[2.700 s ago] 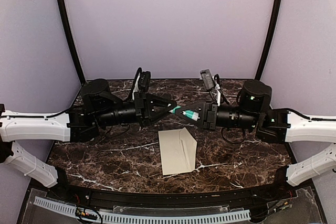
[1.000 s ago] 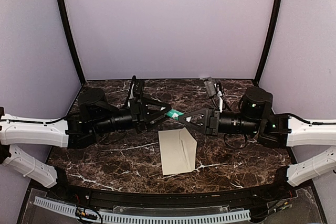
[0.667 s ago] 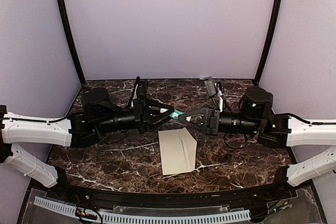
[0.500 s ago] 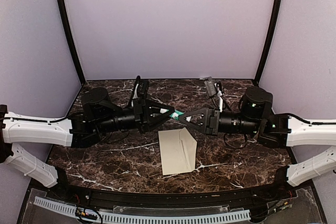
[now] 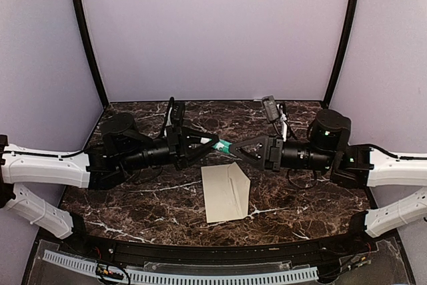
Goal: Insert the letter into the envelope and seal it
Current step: Unscrew the solid glue.
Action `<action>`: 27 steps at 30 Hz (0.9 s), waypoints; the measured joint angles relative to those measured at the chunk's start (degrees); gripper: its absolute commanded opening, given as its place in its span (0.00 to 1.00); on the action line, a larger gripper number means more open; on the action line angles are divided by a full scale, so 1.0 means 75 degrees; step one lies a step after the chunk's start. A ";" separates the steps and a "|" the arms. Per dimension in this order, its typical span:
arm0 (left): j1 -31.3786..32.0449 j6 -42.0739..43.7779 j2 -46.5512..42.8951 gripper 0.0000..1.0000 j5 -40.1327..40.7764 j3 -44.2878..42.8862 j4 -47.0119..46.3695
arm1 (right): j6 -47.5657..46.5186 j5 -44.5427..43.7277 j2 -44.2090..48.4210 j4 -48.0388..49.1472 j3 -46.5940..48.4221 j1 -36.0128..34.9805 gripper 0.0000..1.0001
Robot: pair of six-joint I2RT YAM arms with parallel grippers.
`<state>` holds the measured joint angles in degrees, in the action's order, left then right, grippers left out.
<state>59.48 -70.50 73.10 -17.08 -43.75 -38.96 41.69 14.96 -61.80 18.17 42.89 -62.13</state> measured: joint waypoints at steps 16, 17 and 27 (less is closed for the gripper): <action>0.0000 -0.0006 -0.0262 0.00 0.0204 0.0140 0.0035 | 0.0020 0.0227 -0.0061 0.0026 -0.0044 0.0006 0.20; 0.0000 -0.0006 -0.0262 0.00 0.0195 0.0140 0.0009 | 0.0073 0.0224 -0.0061 0.0050 -0.0052 0.0006 0.17; -0.0015 0.0277 -0.0262 0.00 0.0050 0.0140 -0.0058 | 0.0749 0.0577 -0.0184 0.0542 -0.0189 0.0230 0.06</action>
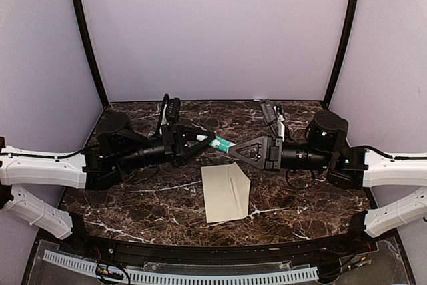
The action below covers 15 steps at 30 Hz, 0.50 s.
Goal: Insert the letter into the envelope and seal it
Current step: Unscrew the solid glue.
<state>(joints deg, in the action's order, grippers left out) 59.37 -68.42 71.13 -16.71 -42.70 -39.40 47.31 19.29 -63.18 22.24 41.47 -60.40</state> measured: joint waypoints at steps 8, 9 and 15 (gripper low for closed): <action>-0.0108 0.1174 0.0000 0.00 -0.0498 -0.0087 0.0017 | 0.1443 0.0761 -0.0146 0.0353 -0.0020 0.0323 0.07; -0.0134 0.1358 0.0000 0.00 -0.0595 -0.0105 0.0015 | 0.1687 0.0880 -0.0178 0.0437 -0.0026 0.0373 0.07; -0.0204 0.2311 -0.0003 0.00 -0.1247 -0.0160 0.0038 | 0.3252 0.1332 -0.0286 0.1533 -0.0452 0.0463 0.07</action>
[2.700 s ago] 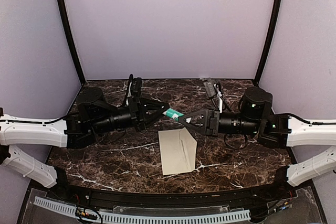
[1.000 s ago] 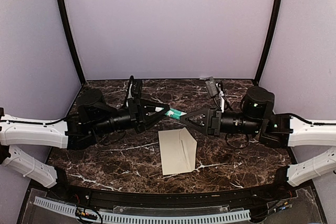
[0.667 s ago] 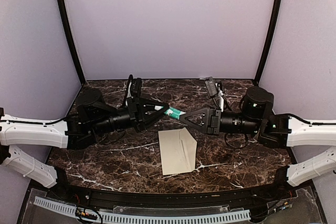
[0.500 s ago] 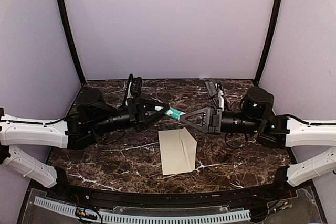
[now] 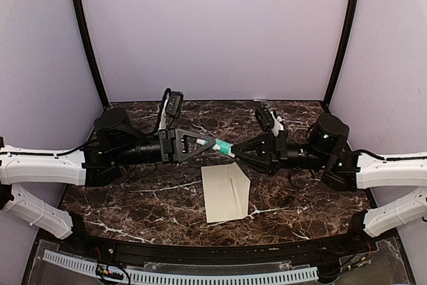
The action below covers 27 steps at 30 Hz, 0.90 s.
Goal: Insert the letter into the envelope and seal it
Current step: Unscrew the solid glue.
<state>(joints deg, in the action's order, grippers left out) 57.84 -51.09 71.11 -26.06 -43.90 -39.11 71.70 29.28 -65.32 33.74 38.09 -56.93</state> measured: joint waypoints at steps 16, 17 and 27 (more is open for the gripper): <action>0.0122 0.0420 -0.0233 0.00 -0.0070 0.0105 0.0119 | 0.0772 -0.0122 -0.0277 -0.0041 0.0207 0.0087 0.64; 0.0184 0.0224 -0.0309 0.00 0.0140 0.0125 0.0224 | 0.0446 -0.0274 -0.0259 -0.0297 0.0289 0.0099 0.67; 0.0146 -0.1853 -0.0635 0.00 0.1376 0.0854 0.0035 | -0.2833 -0.0685 0.0606 -0.1142 0.0128 0.0070 0.73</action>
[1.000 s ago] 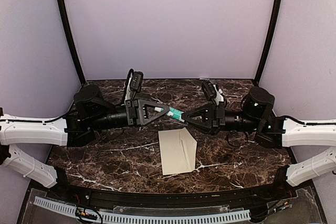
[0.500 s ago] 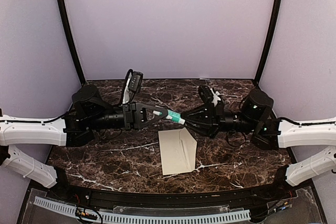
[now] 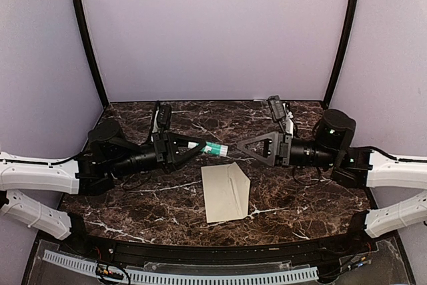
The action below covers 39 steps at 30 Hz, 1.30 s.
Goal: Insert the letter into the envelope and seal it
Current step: Unscrew the solid glue.
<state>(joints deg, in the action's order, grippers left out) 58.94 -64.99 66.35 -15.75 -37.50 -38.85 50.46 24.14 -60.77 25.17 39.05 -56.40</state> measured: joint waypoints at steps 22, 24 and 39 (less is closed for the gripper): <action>0.0000 -0.0656 -0.0003 0.00 -0.0137 0.0000 -0.0003 | -0.2489 -0.0731 -0.0542 -0.1411 0.0694 -0.0833 0.41; 0.0000 -0.0656 -0.0003 0.00 -0.0166 0.0000 -0.0006 | -0.2471 -0.0653 -0.0542 -0.1306 0.0705 -0.0839 0.41; 0.0000 -0.0656 -0.0003 0.00 -0.0393 0.0000 -0.0015 | -0.2040 -0.0440 -0.0554 -0.0761 0.0705 -0.0845 0.42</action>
<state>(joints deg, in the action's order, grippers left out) 58.94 -69.91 66.32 -18.70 -37.50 -38.96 35.16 20.84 -64.93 19.46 44.34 -62.74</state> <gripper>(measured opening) 0.219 0.462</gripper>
